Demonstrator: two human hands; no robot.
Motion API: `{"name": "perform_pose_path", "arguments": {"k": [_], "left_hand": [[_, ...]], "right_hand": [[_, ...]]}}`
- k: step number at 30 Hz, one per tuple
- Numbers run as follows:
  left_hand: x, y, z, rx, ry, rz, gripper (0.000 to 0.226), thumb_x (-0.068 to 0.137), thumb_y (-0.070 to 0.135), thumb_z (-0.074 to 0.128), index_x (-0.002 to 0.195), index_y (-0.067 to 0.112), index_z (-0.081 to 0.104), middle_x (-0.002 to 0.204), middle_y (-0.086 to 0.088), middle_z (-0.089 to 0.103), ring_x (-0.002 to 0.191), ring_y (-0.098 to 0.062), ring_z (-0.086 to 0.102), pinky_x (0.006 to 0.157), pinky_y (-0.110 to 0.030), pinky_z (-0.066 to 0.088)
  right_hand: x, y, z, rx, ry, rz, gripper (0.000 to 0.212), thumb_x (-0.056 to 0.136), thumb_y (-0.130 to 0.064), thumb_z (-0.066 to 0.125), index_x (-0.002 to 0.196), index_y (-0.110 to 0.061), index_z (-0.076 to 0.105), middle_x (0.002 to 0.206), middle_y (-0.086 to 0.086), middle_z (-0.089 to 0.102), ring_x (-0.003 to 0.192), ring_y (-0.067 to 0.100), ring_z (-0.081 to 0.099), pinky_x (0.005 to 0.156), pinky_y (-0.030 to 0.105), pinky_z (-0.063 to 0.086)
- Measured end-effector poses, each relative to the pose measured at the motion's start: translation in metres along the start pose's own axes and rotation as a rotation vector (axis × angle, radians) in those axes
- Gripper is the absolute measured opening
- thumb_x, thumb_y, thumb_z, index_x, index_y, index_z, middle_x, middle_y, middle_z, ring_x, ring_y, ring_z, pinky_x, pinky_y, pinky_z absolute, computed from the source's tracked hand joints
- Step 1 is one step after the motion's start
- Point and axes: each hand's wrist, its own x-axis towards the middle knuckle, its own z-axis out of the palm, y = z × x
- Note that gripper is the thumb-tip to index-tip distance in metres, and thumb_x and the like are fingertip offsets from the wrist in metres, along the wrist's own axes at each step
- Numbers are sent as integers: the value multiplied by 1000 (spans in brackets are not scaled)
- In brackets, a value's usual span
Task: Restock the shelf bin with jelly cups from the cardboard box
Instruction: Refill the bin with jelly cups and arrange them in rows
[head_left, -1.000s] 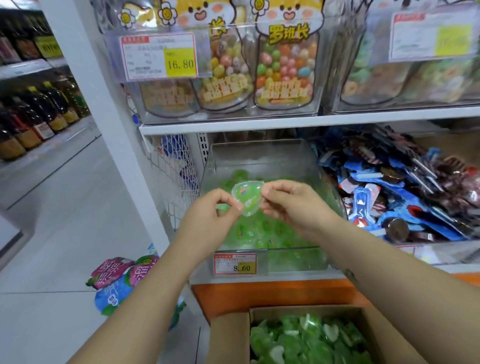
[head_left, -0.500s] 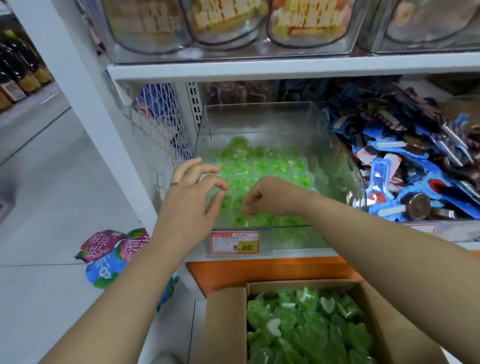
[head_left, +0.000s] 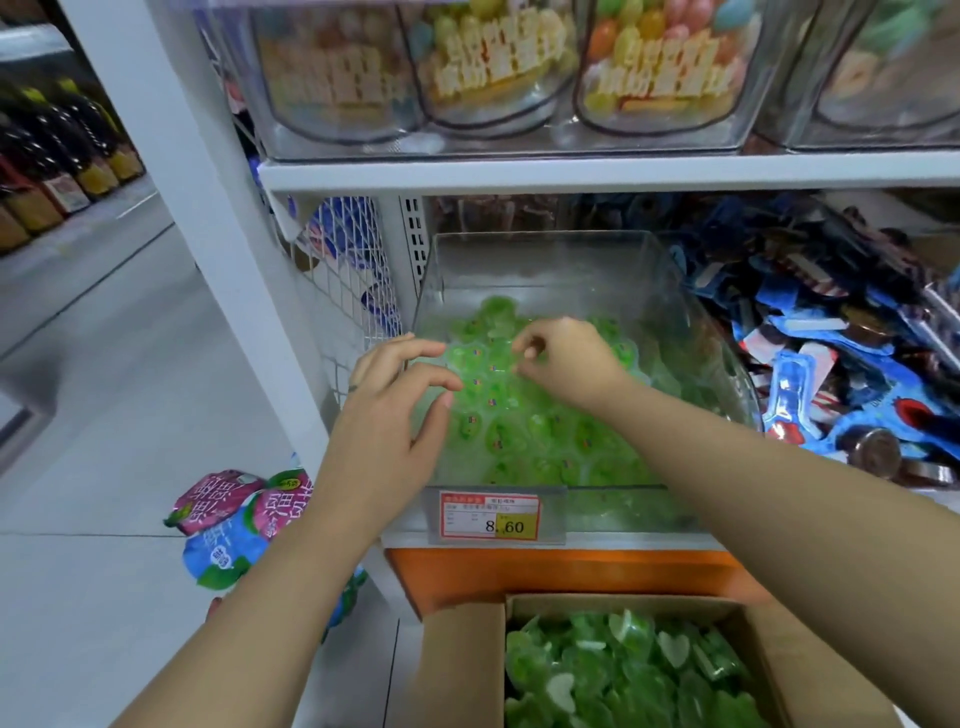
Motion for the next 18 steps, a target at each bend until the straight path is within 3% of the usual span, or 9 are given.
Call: {"name": "perform_pose_path", "arguments": {"k": [3,8,13,16,18], "left_hand": [[4,-1,-4,-95,60,-48,20,87,26,48,92,19,66,113,6,57,109,-12,53,97,-15,35],[13,-2,-3,-90,107,-54,19,87,25,48,91,20,65,99,12,59,99,0,51,93,-8,32],[19,-5,-2,-55,91,-51,20,87,25,47,92,19,65,93,14,60,98,-6,49,91,-4,27],[20,-7,-4,-44,74,-58,20,87,26,46,92,20,65,92,14,60,99,-9,50,91,-3,26],[20,-3,-5,-40,60,-79,20,87,27,47,94,21,65,94,13,61,99,-10,51,90,-5,28]], "right_hand": [[29,-3,7,-69,38,-5,51,85,-25,64,132,-17,47,128,13,46,116,30,50,97,38,44],[65,-2,34,-207,-56,35,64,88,-30,59,143,-23,27,139,12,32,127,31,38,100,41,41],[80,-6,46,-209,44,51,44,90,-14,55,131,-17,39,129,13,38,108,35,54,80,38,45],[65,-10,35,-24,85,-24,41,86,-17,63,123,-12,47,124,13,43,101,33,55,81,33,43],[43,-15,19,151,156,-108,38,80,-10,68,115,-9,54,117,13,47,94,28,57,77,22,41]]}}
